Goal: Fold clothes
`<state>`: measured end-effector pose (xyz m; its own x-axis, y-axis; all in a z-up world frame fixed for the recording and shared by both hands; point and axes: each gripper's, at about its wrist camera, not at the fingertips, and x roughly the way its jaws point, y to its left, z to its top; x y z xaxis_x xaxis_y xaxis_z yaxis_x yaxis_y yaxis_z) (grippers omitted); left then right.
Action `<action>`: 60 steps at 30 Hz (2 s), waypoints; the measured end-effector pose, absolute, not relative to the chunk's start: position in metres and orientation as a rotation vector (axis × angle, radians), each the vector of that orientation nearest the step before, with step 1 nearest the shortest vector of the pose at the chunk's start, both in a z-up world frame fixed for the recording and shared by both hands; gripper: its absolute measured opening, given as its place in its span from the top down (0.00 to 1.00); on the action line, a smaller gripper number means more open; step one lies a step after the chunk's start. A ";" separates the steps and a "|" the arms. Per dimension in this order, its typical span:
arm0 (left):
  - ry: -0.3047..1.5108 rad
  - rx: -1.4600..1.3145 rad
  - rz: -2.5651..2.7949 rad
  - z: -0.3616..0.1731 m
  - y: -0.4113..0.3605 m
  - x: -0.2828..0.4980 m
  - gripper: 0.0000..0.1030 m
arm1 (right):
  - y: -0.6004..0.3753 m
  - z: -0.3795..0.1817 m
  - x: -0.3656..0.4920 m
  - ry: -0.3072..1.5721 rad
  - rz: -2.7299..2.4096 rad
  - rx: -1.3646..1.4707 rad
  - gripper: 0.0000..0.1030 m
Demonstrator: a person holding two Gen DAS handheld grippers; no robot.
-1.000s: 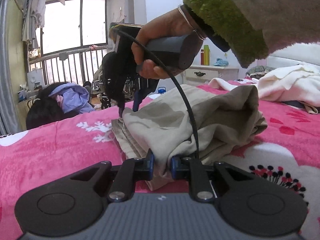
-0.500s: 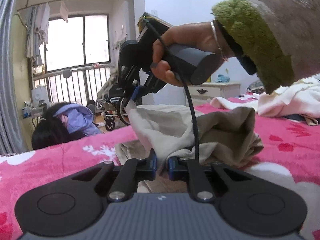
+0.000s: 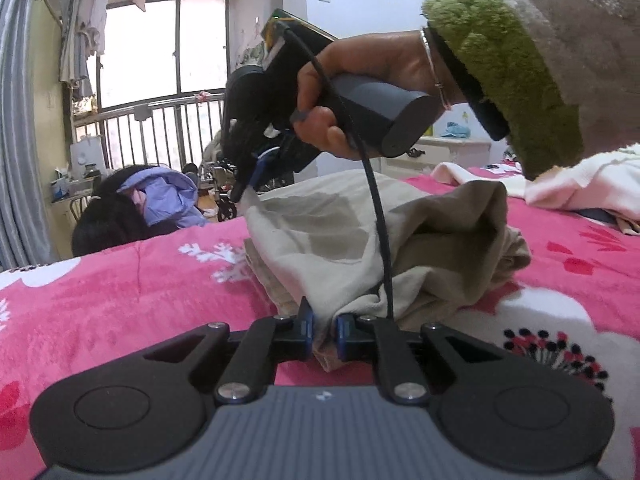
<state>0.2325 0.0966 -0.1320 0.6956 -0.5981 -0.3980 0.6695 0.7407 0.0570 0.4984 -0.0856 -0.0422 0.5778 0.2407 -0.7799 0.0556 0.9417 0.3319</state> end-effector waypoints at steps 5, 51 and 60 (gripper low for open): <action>0.391 0.217 -0.721 -0.136 0.096 0.234 0.89 | -0.085 -0.056 0.500 0.980 0.109 0.351 0.94; 0.488 0.269 -0.673 -0.091 0.100 0.243 0.62 | -0.141 -0.038 0.219 0.822 -0.088 0.217 0.94; 0.361 0.420 -0.823 -0.078 0.063 0.223 0.54 | -0.140 -0.040 0.216 0.799 -0.097 0.207 0.95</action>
